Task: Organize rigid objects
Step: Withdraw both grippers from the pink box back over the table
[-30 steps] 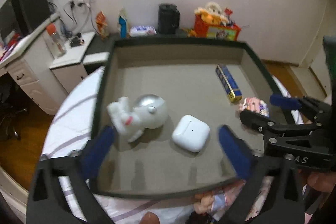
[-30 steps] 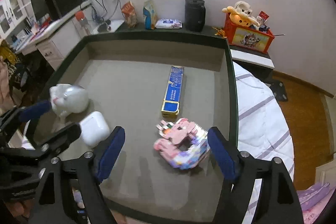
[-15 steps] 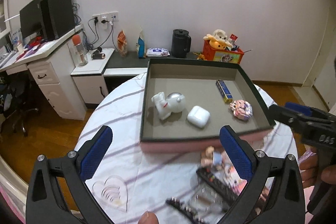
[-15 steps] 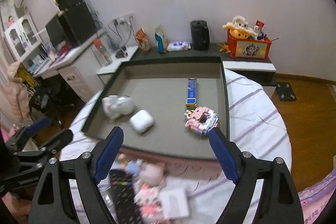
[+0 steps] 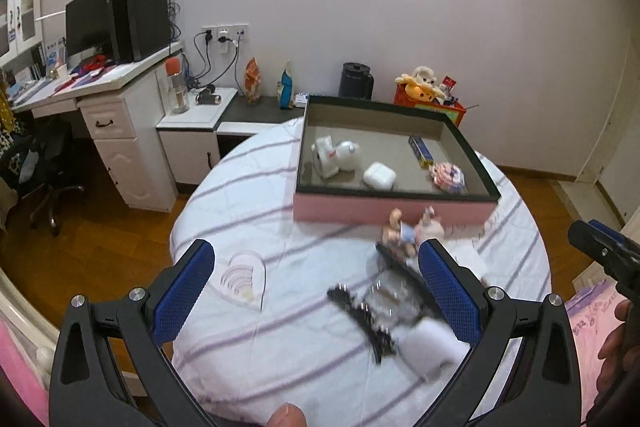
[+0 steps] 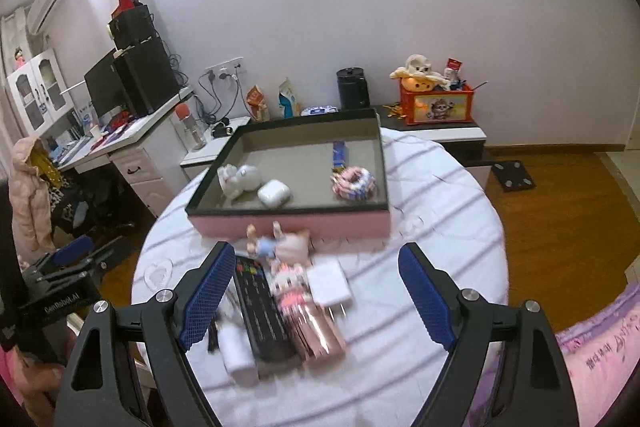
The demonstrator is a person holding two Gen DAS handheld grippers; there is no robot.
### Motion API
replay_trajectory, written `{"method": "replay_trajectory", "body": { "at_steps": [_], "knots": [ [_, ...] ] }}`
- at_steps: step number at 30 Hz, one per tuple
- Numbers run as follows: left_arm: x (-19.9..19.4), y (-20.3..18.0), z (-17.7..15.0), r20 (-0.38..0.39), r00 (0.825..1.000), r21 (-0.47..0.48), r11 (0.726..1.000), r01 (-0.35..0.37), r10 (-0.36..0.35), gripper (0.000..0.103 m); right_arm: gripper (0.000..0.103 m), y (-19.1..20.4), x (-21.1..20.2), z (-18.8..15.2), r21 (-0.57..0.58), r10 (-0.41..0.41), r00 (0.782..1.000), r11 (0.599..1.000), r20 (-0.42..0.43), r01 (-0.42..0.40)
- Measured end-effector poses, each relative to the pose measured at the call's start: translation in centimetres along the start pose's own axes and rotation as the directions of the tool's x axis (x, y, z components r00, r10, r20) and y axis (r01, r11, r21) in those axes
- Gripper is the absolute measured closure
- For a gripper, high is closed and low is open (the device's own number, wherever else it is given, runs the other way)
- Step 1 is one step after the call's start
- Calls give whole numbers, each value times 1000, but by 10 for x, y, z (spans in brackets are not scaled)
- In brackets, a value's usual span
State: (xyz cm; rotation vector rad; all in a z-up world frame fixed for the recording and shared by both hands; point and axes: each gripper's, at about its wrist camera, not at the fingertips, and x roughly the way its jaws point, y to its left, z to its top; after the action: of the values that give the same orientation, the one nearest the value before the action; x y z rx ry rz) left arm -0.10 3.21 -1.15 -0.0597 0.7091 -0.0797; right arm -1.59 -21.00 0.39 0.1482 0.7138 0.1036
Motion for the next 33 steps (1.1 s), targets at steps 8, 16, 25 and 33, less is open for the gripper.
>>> {"method": "replay_trajectory", "body": {
  "at_steps": [8, 16, 25, 33],
  "knots": [
    [-5, -6, -34, -56, 998, 2, 1000, 17, -17, 0, 18, -8, -4, -29, 15, -12, 999, 1000, -51, 12],
    [-10, -7, -38, -52, 999, 8, 1000, 12, -12, 0, 18, -1, -8, -33, -3, -2, 999, 1000, -50, 2],
    [4, -6, -45, -97, 995, 10, 1000, 1, 0, 0, 18, -3, -4, -35, -2, -9, 998, 1000, -68, 9],
    [43, -16, -61, -193, 981, 17, 1000, 1, 3, 0, 18, -9, 7, -39, 4, -16, 995, 1000, -100, 17]
  ]
}}
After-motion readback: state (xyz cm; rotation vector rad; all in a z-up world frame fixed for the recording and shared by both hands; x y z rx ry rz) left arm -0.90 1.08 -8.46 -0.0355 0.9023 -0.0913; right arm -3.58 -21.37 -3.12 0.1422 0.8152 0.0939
